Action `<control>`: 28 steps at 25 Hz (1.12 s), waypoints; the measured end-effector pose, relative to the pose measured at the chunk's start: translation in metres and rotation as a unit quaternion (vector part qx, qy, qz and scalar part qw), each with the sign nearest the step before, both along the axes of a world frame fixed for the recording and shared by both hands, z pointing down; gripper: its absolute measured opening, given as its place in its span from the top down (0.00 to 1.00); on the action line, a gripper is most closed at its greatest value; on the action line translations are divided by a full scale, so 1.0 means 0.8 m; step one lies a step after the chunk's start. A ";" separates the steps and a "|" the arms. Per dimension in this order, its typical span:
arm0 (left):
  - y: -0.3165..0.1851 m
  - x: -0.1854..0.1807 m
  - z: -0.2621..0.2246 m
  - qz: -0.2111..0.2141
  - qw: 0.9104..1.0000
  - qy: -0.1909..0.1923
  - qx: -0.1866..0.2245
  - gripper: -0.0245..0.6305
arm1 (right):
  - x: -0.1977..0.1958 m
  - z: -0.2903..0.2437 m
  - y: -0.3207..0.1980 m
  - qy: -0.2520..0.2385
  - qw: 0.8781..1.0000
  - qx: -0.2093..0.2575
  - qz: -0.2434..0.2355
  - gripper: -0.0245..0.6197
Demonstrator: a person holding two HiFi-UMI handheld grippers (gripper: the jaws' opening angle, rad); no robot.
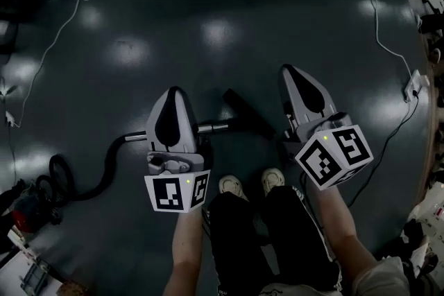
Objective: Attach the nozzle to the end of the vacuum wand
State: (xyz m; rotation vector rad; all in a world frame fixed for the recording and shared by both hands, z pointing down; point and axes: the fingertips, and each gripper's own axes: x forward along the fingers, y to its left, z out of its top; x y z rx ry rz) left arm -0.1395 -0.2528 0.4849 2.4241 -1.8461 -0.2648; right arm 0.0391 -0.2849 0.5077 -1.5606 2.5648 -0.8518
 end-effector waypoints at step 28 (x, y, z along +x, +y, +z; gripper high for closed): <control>0.261 0.094 -0.677 0.079 0.996 -0.005 0.051 0.96 | 0.012 -0.652 0.300 0.070 0.989 0.050 -0.123 0.95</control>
